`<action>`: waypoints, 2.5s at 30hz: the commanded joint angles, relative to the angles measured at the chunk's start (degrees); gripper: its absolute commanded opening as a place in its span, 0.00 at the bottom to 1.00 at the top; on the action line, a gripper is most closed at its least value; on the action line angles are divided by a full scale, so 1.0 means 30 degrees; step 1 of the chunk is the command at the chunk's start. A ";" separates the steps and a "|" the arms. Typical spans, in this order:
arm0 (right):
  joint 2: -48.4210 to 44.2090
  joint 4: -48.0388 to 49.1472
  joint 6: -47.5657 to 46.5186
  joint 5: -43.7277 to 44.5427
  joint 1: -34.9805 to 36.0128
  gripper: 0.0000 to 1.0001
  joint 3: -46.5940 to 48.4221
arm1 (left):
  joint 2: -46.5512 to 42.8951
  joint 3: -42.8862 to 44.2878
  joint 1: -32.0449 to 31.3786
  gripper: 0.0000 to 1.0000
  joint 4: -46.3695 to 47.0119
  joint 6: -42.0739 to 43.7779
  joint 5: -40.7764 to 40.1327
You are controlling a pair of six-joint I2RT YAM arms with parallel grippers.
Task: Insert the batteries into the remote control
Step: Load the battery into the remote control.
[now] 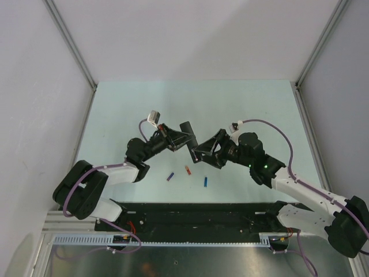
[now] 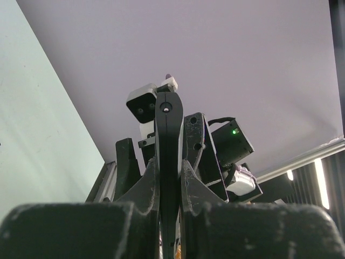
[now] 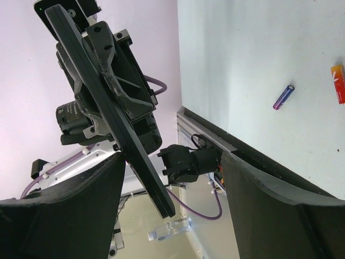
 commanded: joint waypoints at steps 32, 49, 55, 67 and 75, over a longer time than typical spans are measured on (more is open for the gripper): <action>-0.0098 0.1263 -0.0472 -0.0392 0.0634 0.88 -0.0055 | -0.0702 0.0445 0.0051 0.00 0.4046 -0.0540 0.0101; -0.0391 0.1556 -0.2435 -0.2529 -0.0069 0.84 0.0062 | -0.0263 0.0825 0.0343 0.00 0.4134 -0.1594 0.1622; -0.0305 0.1525 -0.3431 -0.3263 -0.0363 0.78 0.0296 | 0.0322 0.1323 0.0432 0.00 0.4309 -0.2356 0.3352; 0.0281 0.1731 -0.3872 -0.3322 -0.0363 0.65 0.0883 | 0.0206 0.1441 0.0460 0.00 0.4486 -0.2474 0.3909; 0.0838 0.2288 -0.3842 -0.3235 -0.0128 0.56 0.1058 | 0.0147 0.1470 0.0431 0.00 0.4603 -0.2532 0.3998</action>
